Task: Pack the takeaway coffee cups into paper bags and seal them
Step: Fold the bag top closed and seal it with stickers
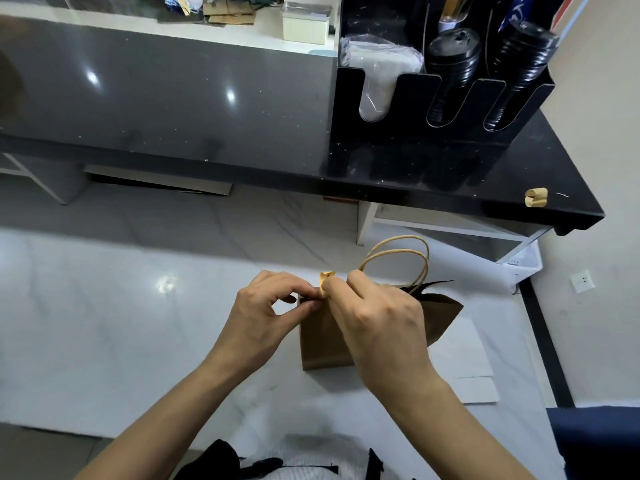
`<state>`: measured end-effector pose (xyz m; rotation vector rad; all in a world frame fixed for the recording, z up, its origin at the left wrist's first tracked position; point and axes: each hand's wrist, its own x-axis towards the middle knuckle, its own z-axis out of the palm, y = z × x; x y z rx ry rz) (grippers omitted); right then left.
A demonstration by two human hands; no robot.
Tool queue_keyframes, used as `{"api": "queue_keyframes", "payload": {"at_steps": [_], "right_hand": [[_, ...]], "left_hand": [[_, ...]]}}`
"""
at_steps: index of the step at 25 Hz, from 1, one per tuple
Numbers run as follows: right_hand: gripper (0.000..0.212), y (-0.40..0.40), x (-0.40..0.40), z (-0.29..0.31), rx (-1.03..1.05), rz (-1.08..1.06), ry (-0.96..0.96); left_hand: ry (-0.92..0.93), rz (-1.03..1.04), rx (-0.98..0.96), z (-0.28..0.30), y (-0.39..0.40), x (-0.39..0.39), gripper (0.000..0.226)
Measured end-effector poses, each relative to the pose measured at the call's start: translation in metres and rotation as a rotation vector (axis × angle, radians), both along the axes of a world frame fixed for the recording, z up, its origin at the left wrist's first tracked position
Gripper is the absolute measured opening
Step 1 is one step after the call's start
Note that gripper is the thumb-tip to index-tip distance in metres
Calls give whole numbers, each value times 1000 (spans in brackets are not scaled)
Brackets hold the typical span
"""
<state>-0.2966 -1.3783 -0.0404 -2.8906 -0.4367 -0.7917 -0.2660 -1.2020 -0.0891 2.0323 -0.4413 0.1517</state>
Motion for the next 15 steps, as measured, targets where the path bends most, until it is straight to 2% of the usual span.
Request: {"api": "queue_keyframes", "payload": {"at_steps": [3, 6, 9, 15], "right_hand": [[30, 5, 10, 6, -66, -20, 165], [33, 6, 19, 9, -117, 9, 261], [33, 3, 29, 12, -155, 55, 279], [25, -7, 35, 10, -91, 133, 267]], "left_hand": [[46, 21, -43, 0, 0, 0, 15], [95, 14, -99, 2, 0, 1, 22], [43, -23, -6, 0, 2, 2, 27], [-27, -84, 156, -6, 2, 5, 18]]}}
